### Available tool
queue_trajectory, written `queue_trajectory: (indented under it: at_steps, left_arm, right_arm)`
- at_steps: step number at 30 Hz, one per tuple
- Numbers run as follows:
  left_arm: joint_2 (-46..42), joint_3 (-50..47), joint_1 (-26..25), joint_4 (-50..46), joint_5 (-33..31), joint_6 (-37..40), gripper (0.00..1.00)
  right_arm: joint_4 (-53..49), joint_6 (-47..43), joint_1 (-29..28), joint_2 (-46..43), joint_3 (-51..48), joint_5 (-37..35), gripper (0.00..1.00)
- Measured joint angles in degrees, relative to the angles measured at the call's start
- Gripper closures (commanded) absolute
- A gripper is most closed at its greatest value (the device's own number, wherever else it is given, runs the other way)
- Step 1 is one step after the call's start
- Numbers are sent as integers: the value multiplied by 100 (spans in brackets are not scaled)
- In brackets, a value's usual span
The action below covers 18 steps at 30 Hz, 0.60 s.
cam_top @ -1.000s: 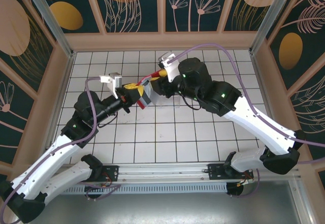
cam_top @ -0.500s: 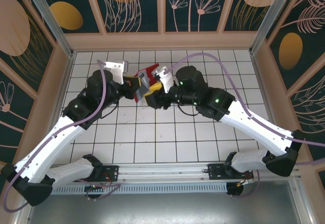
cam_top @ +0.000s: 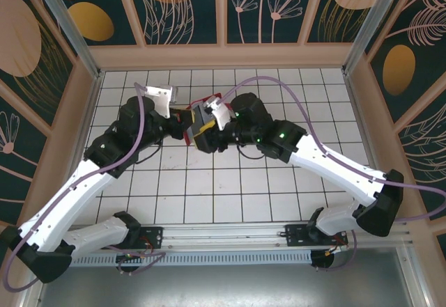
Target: Take the credit cards out of the card holder
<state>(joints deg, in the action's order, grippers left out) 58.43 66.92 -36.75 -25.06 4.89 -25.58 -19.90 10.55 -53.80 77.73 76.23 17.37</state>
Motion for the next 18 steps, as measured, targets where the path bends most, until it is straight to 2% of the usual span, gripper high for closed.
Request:
queue_trajectory:
  at_steps: [3, 7, 12, 18]
  left_arm:
    - [-264, -127, 0, 260, 306, 13, 100]
    - [-610, -361, 0, 654, 782, 74, 100]
    - [-835, -562, 0, 1104, 1355, 201, 100]
    - [-855, -575, 0, 1329, 1720, 330, 100]
  right_arm:
    - [44, 203, 426, -170, -118, -236, 55]
    - [101, 404, 938, -570, -345, -114, 58]
    - [540, 485, 1097, -1145, -625, 918, 59]
    - [758, 413, 1095, -1410, -621, 2068, 60]
